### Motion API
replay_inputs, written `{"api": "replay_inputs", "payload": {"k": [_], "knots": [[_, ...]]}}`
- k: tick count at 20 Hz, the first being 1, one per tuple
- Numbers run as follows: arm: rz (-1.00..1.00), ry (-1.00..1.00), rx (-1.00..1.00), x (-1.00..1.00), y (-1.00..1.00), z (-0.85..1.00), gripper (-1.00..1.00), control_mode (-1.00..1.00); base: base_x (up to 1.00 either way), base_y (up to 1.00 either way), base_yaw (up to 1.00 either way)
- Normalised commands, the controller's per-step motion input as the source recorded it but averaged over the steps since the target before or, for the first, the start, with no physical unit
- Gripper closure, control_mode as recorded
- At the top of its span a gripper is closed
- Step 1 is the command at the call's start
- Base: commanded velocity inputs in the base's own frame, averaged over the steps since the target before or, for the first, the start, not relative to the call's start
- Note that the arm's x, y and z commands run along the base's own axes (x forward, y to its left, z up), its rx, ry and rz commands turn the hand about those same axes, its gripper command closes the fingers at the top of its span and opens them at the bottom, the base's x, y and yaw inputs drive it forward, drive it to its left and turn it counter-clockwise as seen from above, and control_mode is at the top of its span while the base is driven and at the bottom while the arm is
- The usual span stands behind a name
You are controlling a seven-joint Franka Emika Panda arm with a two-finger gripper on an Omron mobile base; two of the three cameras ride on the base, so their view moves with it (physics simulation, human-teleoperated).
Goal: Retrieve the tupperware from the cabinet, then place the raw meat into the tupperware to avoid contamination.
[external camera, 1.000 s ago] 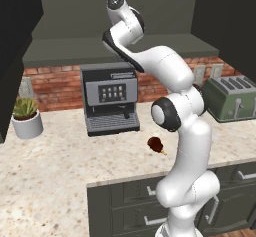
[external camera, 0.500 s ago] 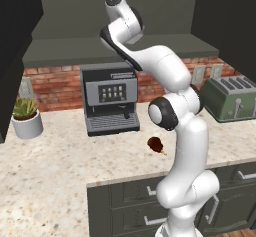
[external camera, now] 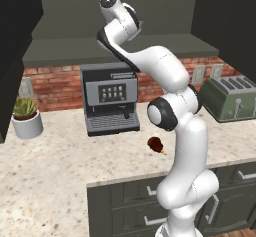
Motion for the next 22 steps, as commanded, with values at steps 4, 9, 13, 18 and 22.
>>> {"api": "replay_inputs", "payload": {"k": [4, 9, 13, 18, 22], "knots": [[-0.01, -0.2, -0.07, 0.0, 0.05, 0.0, 1.0, -1.0, 0.0, 0.0, 0.0], [0.0, -0.24, -0.02, -0.04, 0.21, 0.03, 1.0, -1.0, 0.0, 0.0, 0.0], [0.0, -0.16, -0.04, -0.36, 0.21, 0.11, 1.0, -1.0, 0.0, 0.0, 0.0], [0.0, -0.11, -0.02, -0.78, 0.21, 0.2, 1.0, -1.0, 0.0, 0.0, 0.0], [0.0, -0.1, 0.0, -0.96, 0.26, 0.32, 1.0, -1.0, 0.0, 0.0, 0.0]]}}
